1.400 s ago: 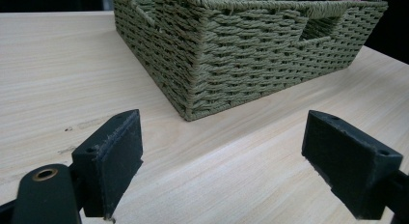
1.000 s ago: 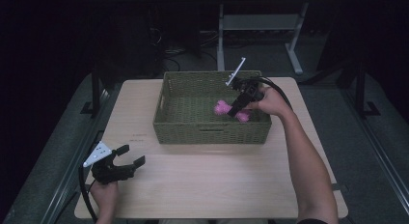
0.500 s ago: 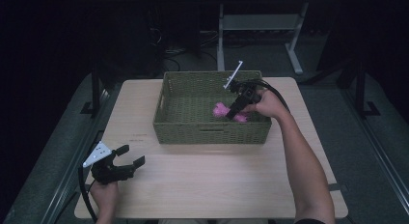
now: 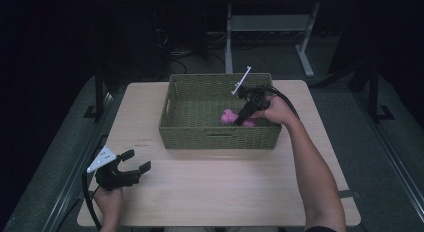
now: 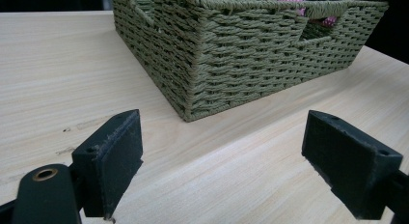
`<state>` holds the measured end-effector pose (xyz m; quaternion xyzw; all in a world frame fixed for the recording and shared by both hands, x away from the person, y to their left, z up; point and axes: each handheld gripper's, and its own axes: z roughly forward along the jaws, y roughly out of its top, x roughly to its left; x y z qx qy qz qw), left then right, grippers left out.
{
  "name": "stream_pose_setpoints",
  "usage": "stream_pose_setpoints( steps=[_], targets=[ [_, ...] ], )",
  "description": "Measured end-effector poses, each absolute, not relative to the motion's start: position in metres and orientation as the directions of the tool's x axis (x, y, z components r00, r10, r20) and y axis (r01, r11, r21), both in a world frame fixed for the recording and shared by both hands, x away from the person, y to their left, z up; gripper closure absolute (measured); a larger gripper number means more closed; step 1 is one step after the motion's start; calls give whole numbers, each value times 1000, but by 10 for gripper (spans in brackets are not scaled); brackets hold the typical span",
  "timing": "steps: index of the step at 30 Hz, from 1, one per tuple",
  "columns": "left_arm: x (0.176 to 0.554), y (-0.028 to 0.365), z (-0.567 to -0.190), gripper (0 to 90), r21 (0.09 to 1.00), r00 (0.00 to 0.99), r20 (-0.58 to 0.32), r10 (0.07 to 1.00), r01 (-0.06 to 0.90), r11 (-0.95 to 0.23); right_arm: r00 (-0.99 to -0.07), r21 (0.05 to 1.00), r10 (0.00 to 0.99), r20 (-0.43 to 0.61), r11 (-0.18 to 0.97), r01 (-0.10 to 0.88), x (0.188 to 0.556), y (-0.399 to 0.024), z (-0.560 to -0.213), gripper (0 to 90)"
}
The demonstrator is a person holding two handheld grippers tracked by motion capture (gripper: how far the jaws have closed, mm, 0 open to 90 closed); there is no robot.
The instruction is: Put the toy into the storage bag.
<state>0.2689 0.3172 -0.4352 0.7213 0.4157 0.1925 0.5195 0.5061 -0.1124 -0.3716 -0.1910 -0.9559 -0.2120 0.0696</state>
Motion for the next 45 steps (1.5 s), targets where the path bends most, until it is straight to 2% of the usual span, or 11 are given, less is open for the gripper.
stream_pose_setpoints(
  steps=[30, 45],
  targets=[
    [269, 318, -435, 139, 911, 583, -154, 798, 397, -115, -924, 336, 324, 205, 863, 377, 505, -96, -384, 569],
    [269, 318, -435, 139, 911, 584, -154, 797, 396, -113, -917, 372, 345, 198, 839, 396, 503, -99, -373, 486]
  ],
)
